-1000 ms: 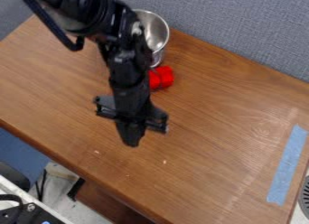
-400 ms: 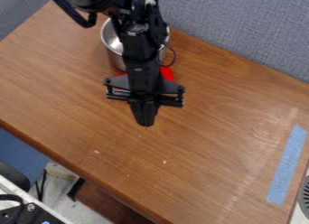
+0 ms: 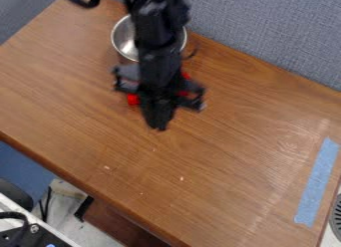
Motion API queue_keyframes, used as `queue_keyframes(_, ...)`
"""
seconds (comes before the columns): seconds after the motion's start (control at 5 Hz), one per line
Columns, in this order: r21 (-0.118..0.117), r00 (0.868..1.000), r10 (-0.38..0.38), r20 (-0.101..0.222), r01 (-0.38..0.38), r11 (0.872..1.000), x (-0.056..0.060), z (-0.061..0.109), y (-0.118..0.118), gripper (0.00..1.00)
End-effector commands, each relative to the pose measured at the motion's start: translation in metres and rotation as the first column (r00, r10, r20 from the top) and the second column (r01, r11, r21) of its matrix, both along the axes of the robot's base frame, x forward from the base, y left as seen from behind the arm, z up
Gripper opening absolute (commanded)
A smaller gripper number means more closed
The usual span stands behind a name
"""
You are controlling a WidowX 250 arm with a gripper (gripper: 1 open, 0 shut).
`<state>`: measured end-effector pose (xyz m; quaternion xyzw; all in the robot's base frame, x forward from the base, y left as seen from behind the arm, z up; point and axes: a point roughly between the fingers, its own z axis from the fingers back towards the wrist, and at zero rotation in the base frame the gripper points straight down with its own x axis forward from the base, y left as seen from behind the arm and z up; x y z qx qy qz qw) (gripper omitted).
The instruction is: Move the red object from the metal pot to the table
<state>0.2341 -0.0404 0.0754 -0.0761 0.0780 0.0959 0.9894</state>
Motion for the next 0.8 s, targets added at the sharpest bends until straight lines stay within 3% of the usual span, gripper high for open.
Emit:
queue_keyframes(0.0,0.004,0.98,0.195,0.045,-0.196,0.981,0.005,0.043,-0.019,0.0)
queue_keyframes(0.2,0.017,0.969,0.237,0.063,-0.239,0.971,0.003,0.012,-0.004,0.0)
queue_keyframes(0.4,-0.003,0.946,0.317,0.064,-0.318,0.948,0.012,-0.021,0.005,0.0)
queue_keyframes(0.6,0.0,0.901,0.43,0.06,-0.431,0.902,0.007,-0.053,-0.002,0.0)
